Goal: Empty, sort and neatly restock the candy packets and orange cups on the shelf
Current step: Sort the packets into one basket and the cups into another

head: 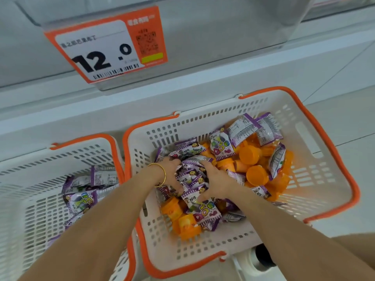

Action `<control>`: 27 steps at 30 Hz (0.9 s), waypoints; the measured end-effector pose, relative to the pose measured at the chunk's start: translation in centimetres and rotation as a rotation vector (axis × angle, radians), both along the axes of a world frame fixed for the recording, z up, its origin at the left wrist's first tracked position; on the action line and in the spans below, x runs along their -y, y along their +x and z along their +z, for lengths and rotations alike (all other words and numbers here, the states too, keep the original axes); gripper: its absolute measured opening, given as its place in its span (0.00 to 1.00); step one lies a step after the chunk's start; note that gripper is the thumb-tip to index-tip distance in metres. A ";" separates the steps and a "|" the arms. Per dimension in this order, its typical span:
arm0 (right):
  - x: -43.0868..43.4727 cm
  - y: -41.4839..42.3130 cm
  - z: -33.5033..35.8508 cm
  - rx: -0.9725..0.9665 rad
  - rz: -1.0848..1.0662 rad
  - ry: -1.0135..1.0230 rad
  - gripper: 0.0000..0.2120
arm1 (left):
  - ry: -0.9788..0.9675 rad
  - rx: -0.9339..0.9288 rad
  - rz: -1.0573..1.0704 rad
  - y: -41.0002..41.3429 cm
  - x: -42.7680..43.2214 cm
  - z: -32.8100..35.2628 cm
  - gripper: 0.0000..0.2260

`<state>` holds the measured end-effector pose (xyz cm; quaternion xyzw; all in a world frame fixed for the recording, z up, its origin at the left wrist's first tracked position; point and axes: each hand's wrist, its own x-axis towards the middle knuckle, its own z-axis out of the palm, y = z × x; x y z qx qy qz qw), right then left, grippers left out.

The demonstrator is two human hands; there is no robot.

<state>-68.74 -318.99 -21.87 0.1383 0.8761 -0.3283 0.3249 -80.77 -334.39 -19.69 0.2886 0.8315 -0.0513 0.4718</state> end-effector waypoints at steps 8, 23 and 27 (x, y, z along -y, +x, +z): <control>1.0 0.6 0.4 -0.047 -0.045 0.052 0.46 | 0.179 -0.054 0.180 2.0 1.0 -0.2 0.39; -0.9 -0.4 5.0 -0.346 -0.342 -0.056 0.07 | 0.578 -0.273 0.547 3.8 1.8 3.6 0.17; -0.8 -0.6 7.9 -0.422 -0.389 -0.134 0.06 | 0.749 -0.234 0.683 3.9 2.3 6.1 0.16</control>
